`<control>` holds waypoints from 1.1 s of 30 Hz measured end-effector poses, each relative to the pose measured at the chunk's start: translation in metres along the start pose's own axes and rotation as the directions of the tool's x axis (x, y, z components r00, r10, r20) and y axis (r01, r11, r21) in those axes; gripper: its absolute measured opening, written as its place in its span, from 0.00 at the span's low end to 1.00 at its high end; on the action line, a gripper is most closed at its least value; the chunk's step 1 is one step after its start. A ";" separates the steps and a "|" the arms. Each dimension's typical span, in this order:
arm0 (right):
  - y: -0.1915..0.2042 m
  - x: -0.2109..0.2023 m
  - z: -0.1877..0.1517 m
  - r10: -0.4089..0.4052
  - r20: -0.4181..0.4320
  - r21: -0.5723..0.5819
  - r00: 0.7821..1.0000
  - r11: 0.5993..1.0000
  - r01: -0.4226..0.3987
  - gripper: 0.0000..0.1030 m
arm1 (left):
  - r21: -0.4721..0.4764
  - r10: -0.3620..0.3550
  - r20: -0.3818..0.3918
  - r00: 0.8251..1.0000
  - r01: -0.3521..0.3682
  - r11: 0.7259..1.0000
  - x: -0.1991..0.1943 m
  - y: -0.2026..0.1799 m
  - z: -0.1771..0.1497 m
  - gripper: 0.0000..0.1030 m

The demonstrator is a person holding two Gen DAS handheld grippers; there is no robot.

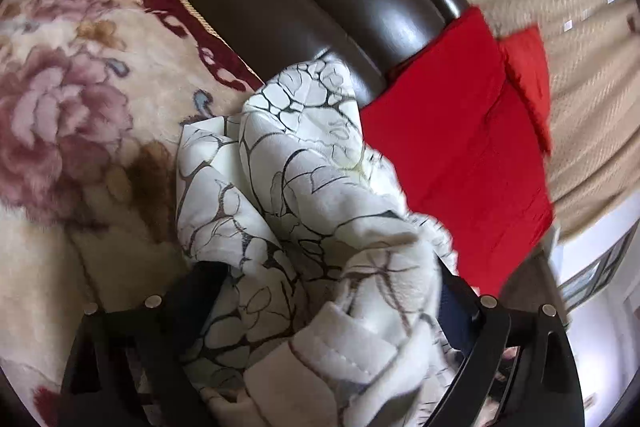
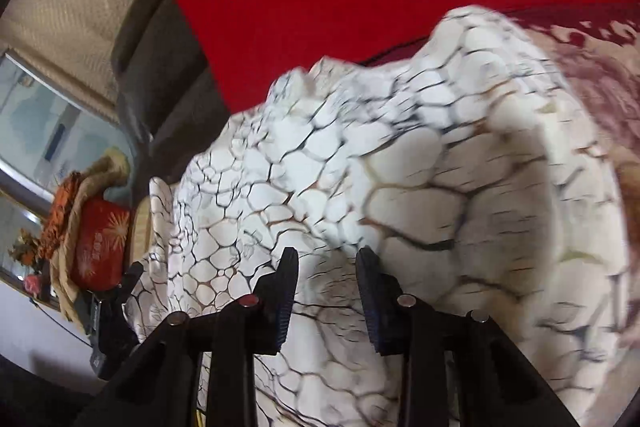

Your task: Fold large clothes

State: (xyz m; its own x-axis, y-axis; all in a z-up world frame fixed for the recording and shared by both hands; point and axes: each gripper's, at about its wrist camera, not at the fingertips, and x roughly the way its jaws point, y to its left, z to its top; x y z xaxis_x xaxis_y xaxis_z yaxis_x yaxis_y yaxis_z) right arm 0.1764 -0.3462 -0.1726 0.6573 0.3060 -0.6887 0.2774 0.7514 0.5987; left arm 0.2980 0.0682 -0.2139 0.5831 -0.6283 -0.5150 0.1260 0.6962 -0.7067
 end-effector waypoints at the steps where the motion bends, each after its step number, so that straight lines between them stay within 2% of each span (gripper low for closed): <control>1: -0.004 -0.002 0.001 -0.003 0.000 0.005 1.000 1.000 0.003 0.33 | 0.008 0.005 -0.008 1.000 -0.005 1.000 0.002 0.000 0.000 0.91; 2: -0.007 -0.003 0.000 -0.002 -0.005 0.011 1.000 1.000 0.002 0.33 | 0.006 0.001 -0.005 1.000 -0.001 1.000 0.003 0.001 0.001 0.88; 4: -0.009 -0.003 0.000 0.006 -0.012 0.008 1.000 1.000 -0.006 0.33 | 0.024 0.009 -0.018 1.000 -0.008 1.000 0.005 0.002 0.003 0.43; 5: -0.008 -0.002 -0.002 -0.002 -0.014 -0.011 1.000 1.000 0.002 0.33 | 0.029 0.028 -0.029 0.999 -0.027 0.999 0.007 0.004 0.004 0.39; 7: -0.004 -0.001 -0.005 -0.024 -0.011 -0.046 1.000 0.999 0.024 0.33 | 0.001 0.000 -0.026 1.000 0.000 1.000 0.007 0.010 0.006 0.30; 11: -0.001 -0.001 -0.009 -0.033 0.001 -0.050 0.999 0.998 0.033 0.33 | 0.040 -0.019 0.007 1.000 0.018 0.999 -0.005 0.001 0.006 0.24; 15: -0.002 -0.007 -0.010 0.000 0.012 0.005 1.000 1.000 0.000 0.33 | 0.118 -0.021 0.057 0.998 0.014 0.993 -0.025 -0.023 0.003 0.21; 18: -0.006 -0.019 -0.010 0.028 0.019 0.037 0.999 0.999 -0.028 0.33 | 0.212 -0.027 0.078 0.997 0.010 0.977 -0.041 -0.056 0.001 0.20; 20: -0.014 -0.036 -0.007 0.045 0.058 0.064 0.997 0.997 -0.049 0.33 | 0.275 -0.033 0.065 0.997 0.014 0.961 -0.045 -0.080 -0.002 0.20; 23: -0.033 -0.065 -0.002 0.072 0.132 0.119 0.989 0.989 -0.088 0.34 | 0.402 -0.004 0.031 1.000 -0.009 0.916 -0.045 -0.130 -0.009 0.19; 26: -0.058 -0.090 0.004 0.116 0.202 0.184 0.973 0.971 -0.154 0.34 | 0.536 0.032 0.003 0.999 -0.029 0.844 -0.032 -0.188 -0.030 0.18; 29: -0.083 -0.106 0.009 0.160 0.250 0.239 0.955 0.946 -0.221 0.34 | 0.650 0.055 -0.058 0.997 -0.004 0.760 -0.006 -0.243 -0.070 0.17; 30: -0.091 -0.110 0.010 0.167 0.259 0.255 0.951 0.938 -0.234 0.34 | 0.695 0.079 -0.086 0.993 0.003 0.719 0.010 -0.261 -0.093 0.17; 31: -0.099 -0.113 0.010 0.171 0.271 0.273 0.947 0.930 -0.246 0.34 | 0.722 0.100 -0.111 0.989 0.011 0.692 0.022 -0.273 -0.113 0.16; 33: -0.116 -0.123 0.012 0.164 0.303 0.305 0.939 0.916 -0.259 0.34 | 0.754 0.149 -0.169 0.974 0.031 0.656 0.050 -0.286 -0.152 0.16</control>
State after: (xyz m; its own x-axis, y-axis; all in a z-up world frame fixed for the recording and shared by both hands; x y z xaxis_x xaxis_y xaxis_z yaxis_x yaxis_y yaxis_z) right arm 0.0717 -0.4780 -0.1527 0.8751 0.2334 -0.4239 0.2977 0.4310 0.8518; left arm 0.1691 -0.2145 -0.1114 0.4510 -0.5672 -0.6891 0.7061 0.6990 -0.1132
